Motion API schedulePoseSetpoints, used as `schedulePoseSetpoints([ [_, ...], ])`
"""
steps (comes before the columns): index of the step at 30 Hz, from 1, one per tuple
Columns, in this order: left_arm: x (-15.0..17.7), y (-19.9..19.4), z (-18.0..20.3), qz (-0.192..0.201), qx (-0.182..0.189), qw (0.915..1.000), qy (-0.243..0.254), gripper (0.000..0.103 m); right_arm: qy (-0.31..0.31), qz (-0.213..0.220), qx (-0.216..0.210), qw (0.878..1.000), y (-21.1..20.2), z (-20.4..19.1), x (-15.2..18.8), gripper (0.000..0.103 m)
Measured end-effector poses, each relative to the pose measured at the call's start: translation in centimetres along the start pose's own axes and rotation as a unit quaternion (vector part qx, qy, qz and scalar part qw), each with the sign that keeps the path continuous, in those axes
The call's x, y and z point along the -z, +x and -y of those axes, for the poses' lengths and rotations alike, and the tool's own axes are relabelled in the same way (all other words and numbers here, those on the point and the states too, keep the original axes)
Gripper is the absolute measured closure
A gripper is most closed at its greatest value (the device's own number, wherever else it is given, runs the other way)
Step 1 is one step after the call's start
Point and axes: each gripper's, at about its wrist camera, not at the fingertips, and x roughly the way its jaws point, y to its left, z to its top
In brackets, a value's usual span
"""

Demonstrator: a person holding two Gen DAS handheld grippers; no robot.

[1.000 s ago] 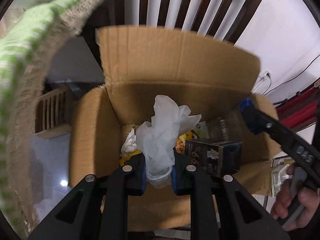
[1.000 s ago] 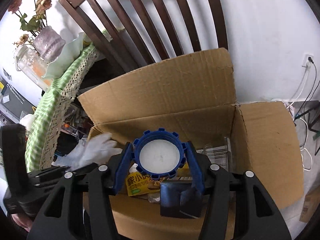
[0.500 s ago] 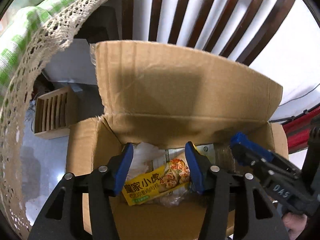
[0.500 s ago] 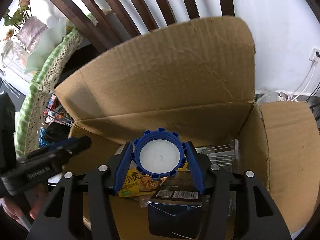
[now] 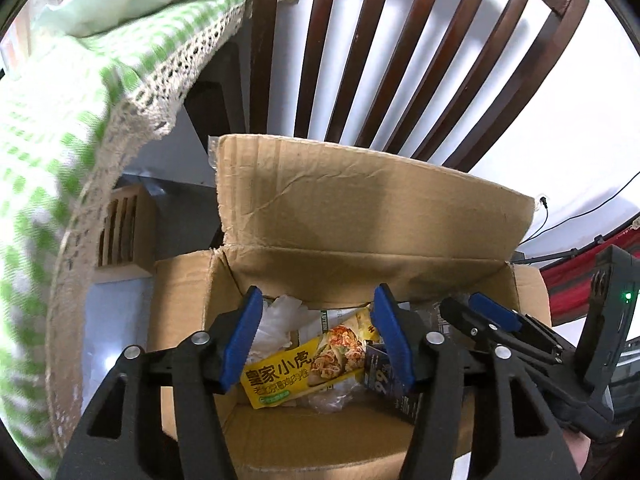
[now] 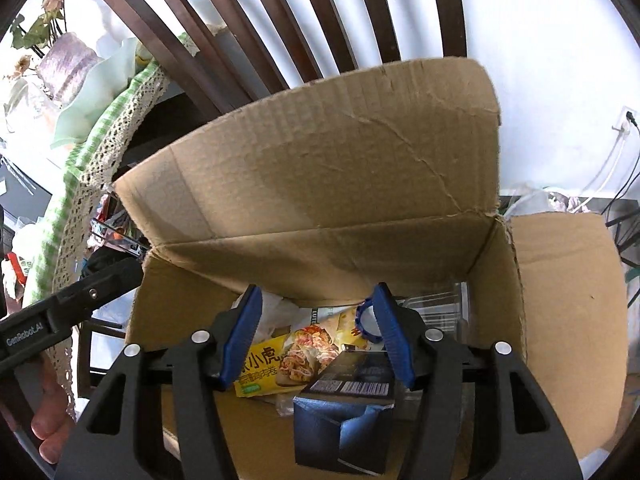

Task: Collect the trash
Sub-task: 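Carry glove and lid over the cardboard box and open both tools, then move both tools back over the table toward the pink towel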

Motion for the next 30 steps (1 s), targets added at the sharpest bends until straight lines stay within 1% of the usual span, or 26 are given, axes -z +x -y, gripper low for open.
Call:
schedulePoseSetpoints([
  [4,0.2,-2.0,0.2,0.014,0.003,0.9999,0.007,0.048,-0.005,0.014,0.001,1.0,-1.4,-0.3,0.1,0.047],
  [8,0.6,-4.3,0.0,0.034,0.0,0.9993,0.017,0.047,-0.012,0.024,0.011,1.0,-2.7,-0.7,0.3,0.041],
  [11,1.4,-5.5,-0.3,0.046,-0.003,0.9987,0.021,0.044,-0.02,0.033,0.021,0.999,-3.7,-1.3,0.6,0.041],
  [14,2.3,-6.6,-0.8,0.057,-0.001,0.9981,0.021,0.043,-0.031,0.045,0.036,0.998,-5.0,-2.0,0.8,0.039],
  [19,3.3,-9.2,-1.7,0.083,-0.002,0.9963,0.021,0.042,-0.071,0.054,0.083,0.993,-6.2,-3.9,1.4,0.037],
  [26,4.5,-13.8,-4.2,0.129,-0.006,0.9916,0.006,0.039,-0.09,0.071,0.085,0.99,-7.8,-6.5,2.5,0.036],
  [30,5.3,-15.9,-5.8,0.146,-0.01,0.9892,-0.002,0.039,-0.104,0.082,0.084,0.988,-8.7,-8.6,3.1,0.035],
])
